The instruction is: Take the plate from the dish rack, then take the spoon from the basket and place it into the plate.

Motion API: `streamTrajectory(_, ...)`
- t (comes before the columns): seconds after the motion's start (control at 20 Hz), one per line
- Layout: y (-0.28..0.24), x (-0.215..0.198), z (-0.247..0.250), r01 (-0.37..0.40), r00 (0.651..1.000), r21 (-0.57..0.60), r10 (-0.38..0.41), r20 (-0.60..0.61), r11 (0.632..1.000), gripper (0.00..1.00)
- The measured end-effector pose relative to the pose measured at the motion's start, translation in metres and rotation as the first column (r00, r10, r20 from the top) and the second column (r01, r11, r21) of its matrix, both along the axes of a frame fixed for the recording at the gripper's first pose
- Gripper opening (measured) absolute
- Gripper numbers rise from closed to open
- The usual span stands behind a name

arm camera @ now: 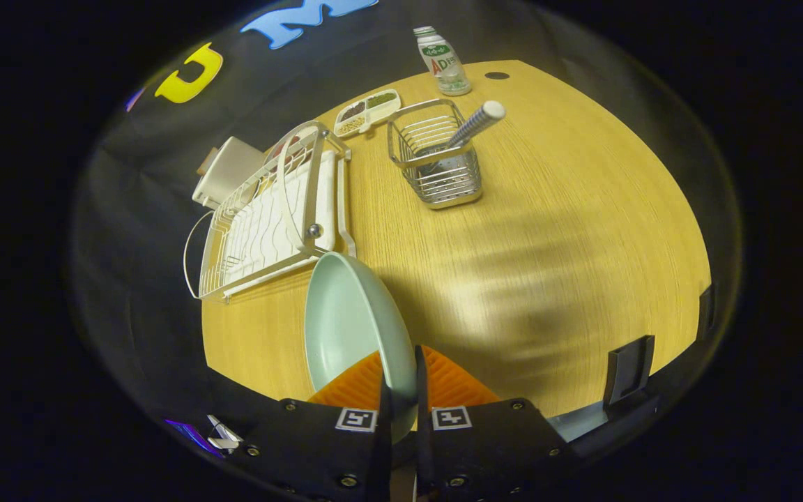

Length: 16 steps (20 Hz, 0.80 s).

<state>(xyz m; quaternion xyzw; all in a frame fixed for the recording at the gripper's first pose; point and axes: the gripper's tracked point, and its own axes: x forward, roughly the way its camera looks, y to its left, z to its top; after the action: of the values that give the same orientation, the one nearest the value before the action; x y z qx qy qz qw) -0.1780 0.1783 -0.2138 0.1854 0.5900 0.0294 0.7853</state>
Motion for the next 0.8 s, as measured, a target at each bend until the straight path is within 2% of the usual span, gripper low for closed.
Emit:
streamTrajectory(0.35,0.003,-0.003,-0.025,0.032,0.999,0.104,-0.029,-0.033,0.994,0.14)
streamTrajectory(0.5,-0.005,0.0,-0.028,0.011,1.0,0.086,-0.01,-0.006,0.996,0.15)
streamTrajectory(0.6,-0.017,0.008,-0.024,-0.033,0.998,0.024,0.032,0.059,0.999,0.21)
streamTrajectory(0.65,-0.02,0.014,-0.02,-0.043,0.995,0.008,0.042,0.096,0.999,0.29)
streamTrajectory(0.75,-0.023,0.024,-0.006,-0.04,0.986,0.001,0.04,0.163,0.999,0.36)
streamTrajectory(0.8,-0.026,0.029,0.0,-0.044,0.98,-0.018,0.047,0.191,0.999,0.45)
